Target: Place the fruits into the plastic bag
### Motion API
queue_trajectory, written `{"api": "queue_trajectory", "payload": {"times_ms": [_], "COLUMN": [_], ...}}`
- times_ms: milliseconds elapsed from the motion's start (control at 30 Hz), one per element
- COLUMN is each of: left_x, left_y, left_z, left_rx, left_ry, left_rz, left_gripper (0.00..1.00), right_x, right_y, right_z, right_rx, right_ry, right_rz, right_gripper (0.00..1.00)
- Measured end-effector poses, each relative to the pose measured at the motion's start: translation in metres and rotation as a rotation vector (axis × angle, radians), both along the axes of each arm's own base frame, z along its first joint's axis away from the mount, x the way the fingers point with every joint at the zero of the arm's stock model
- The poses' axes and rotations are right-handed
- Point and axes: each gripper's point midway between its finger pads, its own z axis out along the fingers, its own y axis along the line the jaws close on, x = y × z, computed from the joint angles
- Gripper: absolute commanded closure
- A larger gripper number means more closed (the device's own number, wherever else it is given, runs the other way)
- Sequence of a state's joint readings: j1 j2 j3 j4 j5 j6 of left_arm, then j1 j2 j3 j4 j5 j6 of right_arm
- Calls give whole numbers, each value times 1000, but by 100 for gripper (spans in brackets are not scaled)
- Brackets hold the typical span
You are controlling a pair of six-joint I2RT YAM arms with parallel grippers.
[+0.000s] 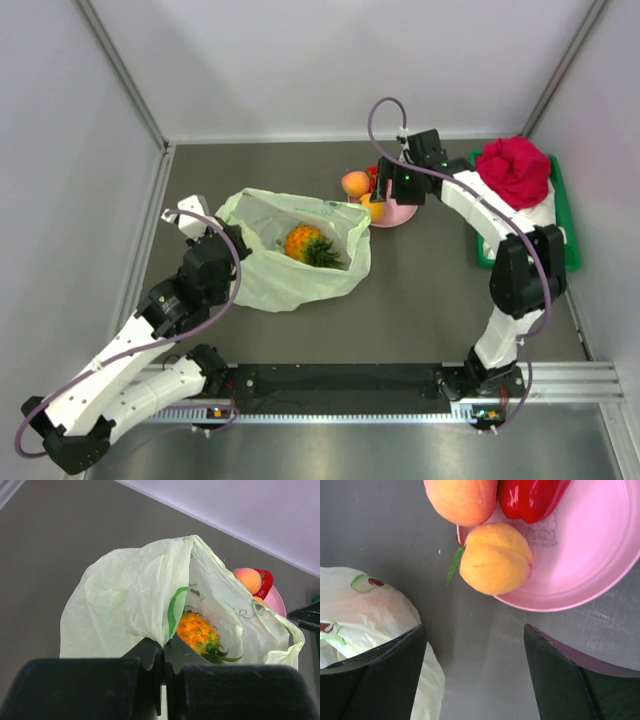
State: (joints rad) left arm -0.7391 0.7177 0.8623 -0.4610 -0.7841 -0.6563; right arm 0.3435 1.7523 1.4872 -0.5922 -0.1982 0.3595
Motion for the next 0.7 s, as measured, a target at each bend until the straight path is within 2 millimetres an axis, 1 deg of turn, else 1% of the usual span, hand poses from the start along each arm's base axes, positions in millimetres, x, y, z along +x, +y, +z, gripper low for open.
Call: {"api": "queue_trajectory", "payload": {"times_ms": [200, 433, 700], "left_x": [-3, -3, -2], "left_y": [5, 6, 5], "left_z": [2, 2, 1], "left_rx": [-6, -8, -6], "left_ry": [-6, -8, -5], "left_rz": [16, 19, 19], "left_gripper": [100, 100, 100], "right_x": [15, 31, 45], "right_y": [8, 7, 9], "right_z": [-10, -22, -47], "right_rx": [5, -29, -83], "right_ry": [13, 12, 21], "right_rz": [8, -4, -16], "right_gripper": [23, 23, 22]}}
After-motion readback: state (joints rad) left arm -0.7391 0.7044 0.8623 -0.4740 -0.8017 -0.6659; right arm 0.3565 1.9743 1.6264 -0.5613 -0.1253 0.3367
